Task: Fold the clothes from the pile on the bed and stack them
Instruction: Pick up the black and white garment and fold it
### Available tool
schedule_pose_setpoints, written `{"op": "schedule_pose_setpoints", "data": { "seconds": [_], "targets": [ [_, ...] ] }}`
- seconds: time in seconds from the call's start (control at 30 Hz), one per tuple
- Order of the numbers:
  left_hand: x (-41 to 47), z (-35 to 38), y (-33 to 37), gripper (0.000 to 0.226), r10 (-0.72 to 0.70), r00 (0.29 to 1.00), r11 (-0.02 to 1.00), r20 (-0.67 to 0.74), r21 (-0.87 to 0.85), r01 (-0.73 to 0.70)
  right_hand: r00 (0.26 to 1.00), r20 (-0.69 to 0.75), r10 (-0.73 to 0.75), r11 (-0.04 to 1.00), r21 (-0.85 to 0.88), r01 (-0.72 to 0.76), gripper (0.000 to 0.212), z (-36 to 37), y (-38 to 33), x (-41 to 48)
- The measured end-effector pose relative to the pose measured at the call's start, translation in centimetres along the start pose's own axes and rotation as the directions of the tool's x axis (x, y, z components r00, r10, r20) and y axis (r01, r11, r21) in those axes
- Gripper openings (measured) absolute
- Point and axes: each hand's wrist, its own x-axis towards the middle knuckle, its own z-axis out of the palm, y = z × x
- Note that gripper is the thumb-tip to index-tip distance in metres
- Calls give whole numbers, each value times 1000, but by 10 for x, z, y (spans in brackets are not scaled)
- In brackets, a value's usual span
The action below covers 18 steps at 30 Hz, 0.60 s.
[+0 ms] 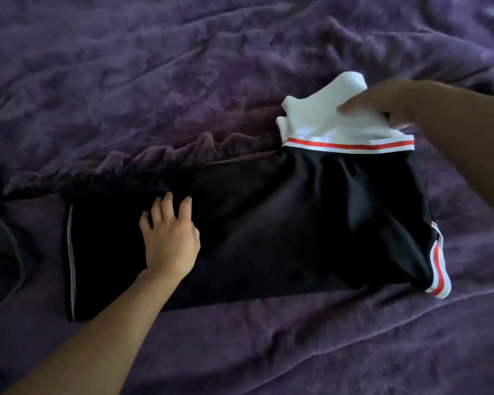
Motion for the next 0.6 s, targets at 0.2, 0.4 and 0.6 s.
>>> {"op": "schedule_pose_setpoints", "data": {
  "seconds": [0.2, 0.4, 0.6],
  "targets": [
    [1, -6, -4, 53, 7, 1000, 1000, 15, 0, -7, 959, -32, -283, 951, 119, 284, 29, -12, 7, -39],
    [-1, -15, -5, 51, -3, 999, 999, 32, -34, 4, 303, 55, -951, 238, -494, 836, 11, 7, 107, -106],
    [-13, -36, 29, 53, 73, 993, 988, -88, -129, -84, 521, 379, -765, 67, -757, 650, 50, 10, 217, -104]
  ]
}}
